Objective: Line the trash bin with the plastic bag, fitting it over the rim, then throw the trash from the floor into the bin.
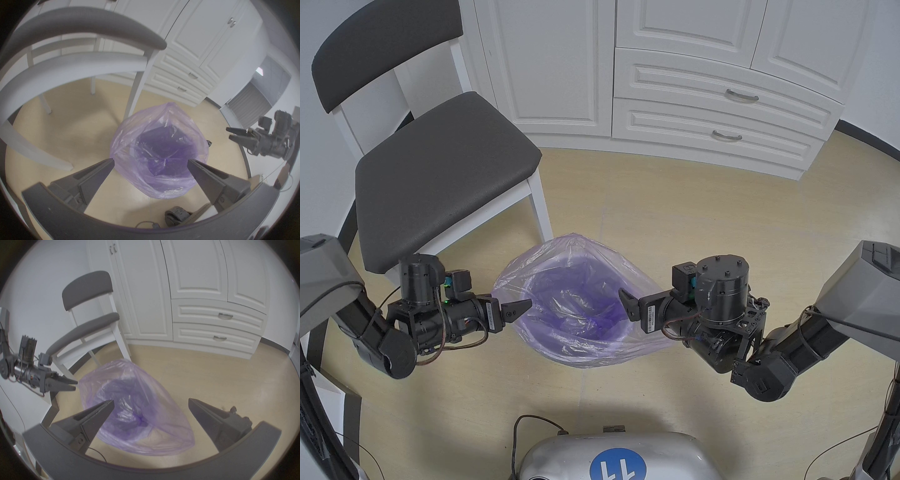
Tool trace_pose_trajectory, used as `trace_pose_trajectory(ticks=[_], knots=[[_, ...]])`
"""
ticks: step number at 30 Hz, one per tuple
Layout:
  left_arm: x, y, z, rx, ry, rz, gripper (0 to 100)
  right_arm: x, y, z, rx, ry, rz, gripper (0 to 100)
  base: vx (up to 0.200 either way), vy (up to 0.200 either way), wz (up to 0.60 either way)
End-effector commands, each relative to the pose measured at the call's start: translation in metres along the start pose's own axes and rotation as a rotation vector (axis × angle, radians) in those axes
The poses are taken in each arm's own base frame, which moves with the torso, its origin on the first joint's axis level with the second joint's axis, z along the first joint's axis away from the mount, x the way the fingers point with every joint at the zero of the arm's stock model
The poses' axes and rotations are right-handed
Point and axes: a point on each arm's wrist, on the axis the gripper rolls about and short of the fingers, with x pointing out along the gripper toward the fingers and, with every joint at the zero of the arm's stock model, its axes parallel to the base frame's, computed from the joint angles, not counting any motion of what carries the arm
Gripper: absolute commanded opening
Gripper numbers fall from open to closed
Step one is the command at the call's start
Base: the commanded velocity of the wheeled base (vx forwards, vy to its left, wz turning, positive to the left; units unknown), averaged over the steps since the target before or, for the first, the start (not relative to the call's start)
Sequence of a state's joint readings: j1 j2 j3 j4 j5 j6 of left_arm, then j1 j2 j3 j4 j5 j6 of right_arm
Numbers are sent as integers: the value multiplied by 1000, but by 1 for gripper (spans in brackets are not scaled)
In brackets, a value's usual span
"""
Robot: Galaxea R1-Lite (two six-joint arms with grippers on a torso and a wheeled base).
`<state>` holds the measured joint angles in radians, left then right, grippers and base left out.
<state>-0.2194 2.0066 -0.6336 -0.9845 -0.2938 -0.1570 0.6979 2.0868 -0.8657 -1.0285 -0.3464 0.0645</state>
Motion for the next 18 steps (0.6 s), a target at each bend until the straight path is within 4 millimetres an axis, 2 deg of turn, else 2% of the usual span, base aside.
trace_pose_trajectory(ticks=[1, 6, 9, 12, 15, 18], knots=[[1, -30, 68, -33, -45, 32, 100, 3, -5, -2, 53, 121, -13, 100, 0, 0, 0], [2, -30, 65, -23, -56, 126, 100, 8, -4, 11, 187, 199, -30, 100, 0, 0, 0], [1, -35, 67, -16, -69, 148, 100, 10, -4, 12, 195, 227, -35, 100, 0, 0, 0], [-2, -49, 74, -1, -81, 118, 100, 12, -4, 12, 199, 234, -39, 100, 0, 0, 0], [6, -60, 76, 9, -19, 96, 100, 15, -4, 7, 198, 245, -42, 100, 0, 0, 0], [16, -61, 81, 5, 56, 110, 100, 19, -3, 3, 205, 248, -45, 100, 0, 0, 0]])
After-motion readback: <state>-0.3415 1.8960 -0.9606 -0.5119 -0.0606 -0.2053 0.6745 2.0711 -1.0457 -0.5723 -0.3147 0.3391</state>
